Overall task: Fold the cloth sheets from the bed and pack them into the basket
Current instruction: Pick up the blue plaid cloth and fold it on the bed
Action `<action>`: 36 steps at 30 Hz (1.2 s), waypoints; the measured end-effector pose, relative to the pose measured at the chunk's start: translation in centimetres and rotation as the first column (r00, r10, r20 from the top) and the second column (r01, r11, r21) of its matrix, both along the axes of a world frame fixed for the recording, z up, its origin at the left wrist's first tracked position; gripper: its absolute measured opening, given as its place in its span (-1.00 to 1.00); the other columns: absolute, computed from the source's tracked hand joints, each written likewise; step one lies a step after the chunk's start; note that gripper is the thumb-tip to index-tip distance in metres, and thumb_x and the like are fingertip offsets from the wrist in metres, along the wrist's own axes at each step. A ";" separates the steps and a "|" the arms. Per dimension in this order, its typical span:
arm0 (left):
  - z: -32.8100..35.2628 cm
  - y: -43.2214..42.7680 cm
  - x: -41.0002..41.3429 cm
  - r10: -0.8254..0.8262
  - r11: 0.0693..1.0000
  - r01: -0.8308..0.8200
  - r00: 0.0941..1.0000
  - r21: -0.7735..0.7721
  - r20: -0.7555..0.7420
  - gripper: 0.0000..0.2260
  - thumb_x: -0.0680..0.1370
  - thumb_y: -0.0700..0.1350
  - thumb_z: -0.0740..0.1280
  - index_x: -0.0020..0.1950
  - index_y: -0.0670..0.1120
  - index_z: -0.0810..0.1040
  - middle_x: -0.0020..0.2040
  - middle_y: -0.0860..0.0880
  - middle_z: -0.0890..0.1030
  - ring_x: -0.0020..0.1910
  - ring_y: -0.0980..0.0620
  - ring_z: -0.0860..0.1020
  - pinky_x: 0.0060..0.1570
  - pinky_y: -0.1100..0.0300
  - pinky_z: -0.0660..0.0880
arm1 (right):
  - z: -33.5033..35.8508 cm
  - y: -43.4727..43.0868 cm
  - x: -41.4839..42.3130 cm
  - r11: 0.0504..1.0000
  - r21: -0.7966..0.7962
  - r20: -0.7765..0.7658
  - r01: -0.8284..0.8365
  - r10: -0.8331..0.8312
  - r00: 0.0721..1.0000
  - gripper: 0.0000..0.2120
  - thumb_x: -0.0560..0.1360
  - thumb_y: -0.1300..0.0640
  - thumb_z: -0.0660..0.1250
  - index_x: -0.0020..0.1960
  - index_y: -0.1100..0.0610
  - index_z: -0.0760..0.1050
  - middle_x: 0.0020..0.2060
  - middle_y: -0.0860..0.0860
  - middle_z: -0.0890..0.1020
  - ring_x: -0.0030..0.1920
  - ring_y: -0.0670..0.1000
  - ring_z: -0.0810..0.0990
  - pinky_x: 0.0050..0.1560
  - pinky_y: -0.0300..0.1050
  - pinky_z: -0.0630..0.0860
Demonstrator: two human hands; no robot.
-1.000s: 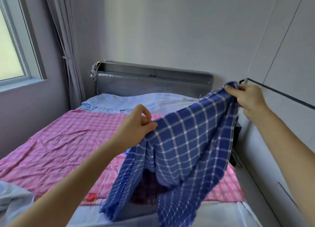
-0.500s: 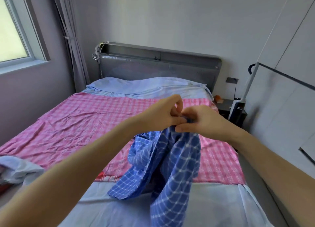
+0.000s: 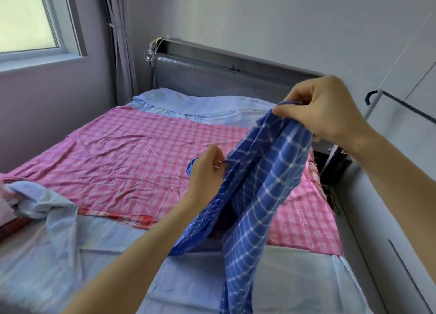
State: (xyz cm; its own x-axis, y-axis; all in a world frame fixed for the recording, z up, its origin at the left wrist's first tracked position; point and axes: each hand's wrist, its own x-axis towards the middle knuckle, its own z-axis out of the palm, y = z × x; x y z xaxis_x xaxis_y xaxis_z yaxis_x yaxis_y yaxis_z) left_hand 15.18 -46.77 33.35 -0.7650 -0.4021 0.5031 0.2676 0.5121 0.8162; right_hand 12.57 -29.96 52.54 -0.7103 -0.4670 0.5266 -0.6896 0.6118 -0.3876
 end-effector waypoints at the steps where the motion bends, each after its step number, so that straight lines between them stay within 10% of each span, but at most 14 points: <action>1: -1.0 -0.3 -0.3 0.035 0.999 -0.036 0.999 -0.026 -0.027 -0.76 0.47 -0.38 0.34 -0.25 -0.11 0.38 -0.36 0.03 0.46 -0.38 0.05 0.42 -0.33 0.26 0.40 | 0.7 -0.2 -0.1 1.000 -0.015 -0.017 0.009 -0.009 1.000 -0.83 0.38 0.10 0.49 -0.24 0.21 0.64 -0.36 0.04 0.64 -0.39 -0.12 0.51 -0.32 -0.19 0.46; 6: -4.6 -0.6 -1.1 0.085 0.966 -0.117 0.986 -0.229 -0.144 -0.85 0.42 -0.42 0.29 -0.18 -0.21 0.60 -0.28 -0.06 0.58 -0.37 0.13 0.43 -0.33 0.45 0.34 | 3.6 -1.4 -1.0 0.997 -0.069 -0.102 0.045 -0.052 0.993 -0.83 0.39 0.06 0.49 -0.23 0.16 0.62 -0.32 0.05 0.64 -0.37 -0.07 0.52 -0.25 -0.14 0.50; 15: -7.4 2.2 0.1 0.034 0.995 -0.046 0.991 -0.088 -0.129 -0.71 0.48 0.06 0.35 -0.09 -0.19 0.60 -0.09 0.00 0.55 -0.11 0.16 0.47 -0.04 0.38 0.41 | 5.9 -3.2 -1.9 0.986 -0.149 -0.145 0.074 -0.096 0.985 -0.82 0.37 0.06 0.51 -0.22 0.16 0.60 -0.36 -0.03 0.59 -0.38 -0.11 0.53 -0.28 -0.23 0.50; 21: -8.5 3.4 -0.7 0.070 0.978 -0.068 0.998 -0.195 0.003 -0.87 0.35 -0.32 0.50 -0.15 -0.25 0.62 0.02 -0.15 0.58 -0.01 -0.16 0.55 -0.15 0.11 0.58 | 6.4 -3.3 -2.2 0.979 -0.176 -0.153 0.098 -0.126 0.980 -0.81 0.38 0.03 0.50 -0.24 0.13 0.57 -0.39 -0.09 0.57 -0.49 -0.20 0.49 -0.38 -0.33 0.47; 30: -10.6 -1.5 1.1 0.184 0.953 -0.186 0.982 -0.239 -0.029 -0.86 0.35 -0.35 0.50 -0.34 -0.25 0.56 -0.29 -0.10 0.51 -0.32 -0.04 0.43 -0.30 0.23 0.32 | 5.4 0.8 -5.6 0.915 -0.286 -0.103 0.285 -0.325 0.940 -0.78 0.35 0.04 0.51 -0.26 0.18 0.57 -0.40 -0.03 0.55 -0.41 -0.06 0.48 -0.24 -0.09 0.52; 36: -12.8 -5.0 0.9 0.157 0.971 -0.093 0.943 -0.221 0.294 -0.88 0.49 -0.35 0.33 -0.25 -0.28 0.54 -0.30 -0.17 0.56 -0.36 -0.07 0.42 -0.36 0.11 0.33 | 3.6 2.3 -6.2 0.872 -0.361 -0.071 0.332 -0.380 0.922 -0.77 0.36 0.05 0.49 -0.38 0.05 0.49 -0.42 -0.06 0.53 -0.43 -0.09 0.44 -0.30 -0.15 0.45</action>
